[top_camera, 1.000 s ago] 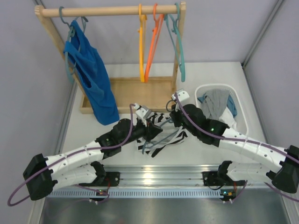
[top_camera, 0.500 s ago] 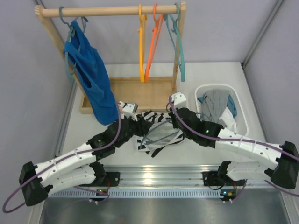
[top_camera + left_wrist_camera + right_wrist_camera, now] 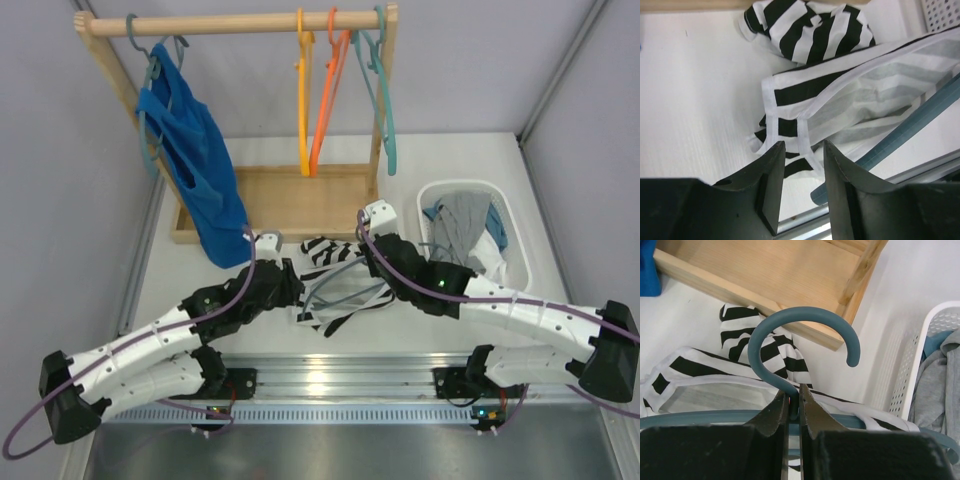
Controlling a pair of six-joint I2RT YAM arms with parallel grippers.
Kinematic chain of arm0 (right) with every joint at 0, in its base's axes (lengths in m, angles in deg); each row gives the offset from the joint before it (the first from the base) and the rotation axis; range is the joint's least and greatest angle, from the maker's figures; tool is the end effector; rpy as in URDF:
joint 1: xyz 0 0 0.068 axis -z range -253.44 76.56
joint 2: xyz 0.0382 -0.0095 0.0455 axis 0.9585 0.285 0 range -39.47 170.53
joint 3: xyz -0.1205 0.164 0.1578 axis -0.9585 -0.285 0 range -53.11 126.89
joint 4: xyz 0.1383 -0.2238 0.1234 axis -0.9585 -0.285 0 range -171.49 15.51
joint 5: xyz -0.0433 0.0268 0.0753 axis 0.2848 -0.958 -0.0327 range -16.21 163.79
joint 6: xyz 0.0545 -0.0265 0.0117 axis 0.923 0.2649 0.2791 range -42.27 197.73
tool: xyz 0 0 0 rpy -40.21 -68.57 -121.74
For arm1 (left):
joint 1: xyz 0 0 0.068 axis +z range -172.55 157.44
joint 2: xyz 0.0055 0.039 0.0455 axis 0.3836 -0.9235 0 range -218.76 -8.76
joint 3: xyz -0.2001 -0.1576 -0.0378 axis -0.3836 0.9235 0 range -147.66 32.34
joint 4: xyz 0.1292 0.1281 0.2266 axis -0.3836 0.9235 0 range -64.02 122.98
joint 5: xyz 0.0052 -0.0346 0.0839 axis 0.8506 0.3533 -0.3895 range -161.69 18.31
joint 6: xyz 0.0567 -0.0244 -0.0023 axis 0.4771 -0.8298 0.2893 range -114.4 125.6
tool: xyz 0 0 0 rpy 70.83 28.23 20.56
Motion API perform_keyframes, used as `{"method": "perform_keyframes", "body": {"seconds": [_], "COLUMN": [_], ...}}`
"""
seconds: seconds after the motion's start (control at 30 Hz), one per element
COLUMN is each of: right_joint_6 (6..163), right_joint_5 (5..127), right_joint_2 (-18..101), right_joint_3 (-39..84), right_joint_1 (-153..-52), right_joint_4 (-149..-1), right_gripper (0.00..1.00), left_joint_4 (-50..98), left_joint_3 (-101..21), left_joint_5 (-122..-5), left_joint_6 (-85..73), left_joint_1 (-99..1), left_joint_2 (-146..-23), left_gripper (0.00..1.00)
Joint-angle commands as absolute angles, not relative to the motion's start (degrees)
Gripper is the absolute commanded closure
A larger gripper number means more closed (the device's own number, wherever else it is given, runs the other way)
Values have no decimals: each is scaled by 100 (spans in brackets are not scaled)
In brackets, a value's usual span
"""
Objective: Place the tank top on the hanger
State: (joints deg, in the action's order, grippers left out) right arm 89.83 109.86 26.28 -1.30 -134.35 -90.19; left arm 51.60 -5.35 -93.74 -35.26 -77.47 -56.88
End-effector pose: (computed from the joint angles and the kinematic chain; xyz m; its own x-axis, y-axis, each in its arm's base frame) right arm 0.1685 0.2465 0.2764 -0.3309 -0.2465 -0.9109 -0.3969 0.9121 -0.1027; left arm 0.1472 -0.1793 0.2383 -0.6379 -0.1469 -0.7560 0.2203 0.9058 -0.3619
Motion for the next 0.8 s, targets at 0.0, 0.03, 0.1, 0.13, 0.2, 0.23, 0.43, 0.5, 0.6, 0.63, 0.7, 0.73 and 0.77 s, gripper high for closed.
{"method": "perform_keyframes", "body": {"seconds": [0.0, 0.03, 0.1, 0.13, 0.2, 0.23, 0.43, 0.5, 0.6, 0.63, 0.7, 0.73, 0.77], "right_joint_6": [8933, 8942, 8942, 8951, 8960, 8960, 8968, 8960, 8968, 8968, 8977, 8969, 8986], "right_joint_5": [11140, 11149, 11167, 11175, 11184, 11193, 11202, 11193, 11202, 11202, 11193, 11193, 11193], "right_joint_2": [2609, 2601, 2601, 2592, 2601, 2592, 2574, 2592, 2592, 2601, 2618, 2627, 2627], "right_joint_3": [208, 217, 217, 217, 208, 208, 226, 243, 235, 226, 226, 235, 235], "right_joint_1": [-13549, -13558, -13567, -13576, -13576, -13584, -13602, -13602, -13611, -13611, -13620, -13620, -13628], "right_joint_4": [-8934, -8925, -8943, -8943, -8951, -8943, -8951, -8969, -8969, -8969, -8969, -8960, -8969], "right_gripper": [100, 100, 100, 100, 100, 100, 100, 100, 100, 100, 100, 100, 100], "left_joint_4": [5515, 5507, 5498, 5463, 5419, 5341, 5156, 5059, 4831, 4787, 4646, 4567, 4506], "left_joint_3": [-686, -686, -668, -677, -695, -686, -633, -625, -572, -563, -545, -519, -510], "left_joint_5": [-9008, -8954, -8849, -8778, -8603, -8576, -8593, -8602, -8593, -8611, -8619, -8567, -8584], "left_joint_6": [-3571, -3510, -3457, -3387, -3351, -3299, -3140, -3070, -2965, -2938, -2894, -2850, -2833], "left_joint_1": [-7749, -7749, -7749, -7749, -7757, -7757, -7757, -7757, -7757, -7757, -7757, -7757, -7757], "left_joint_2": [-5771, -5850, -5999, -6061, -6236, -6281, -6641, -6720, -6764, -6782, -6844, -6879, -6879], "left_gripper": [58, 57, 51, 51, 51, 51, 51, 51, 51, 51, 51, 51, 50]}}
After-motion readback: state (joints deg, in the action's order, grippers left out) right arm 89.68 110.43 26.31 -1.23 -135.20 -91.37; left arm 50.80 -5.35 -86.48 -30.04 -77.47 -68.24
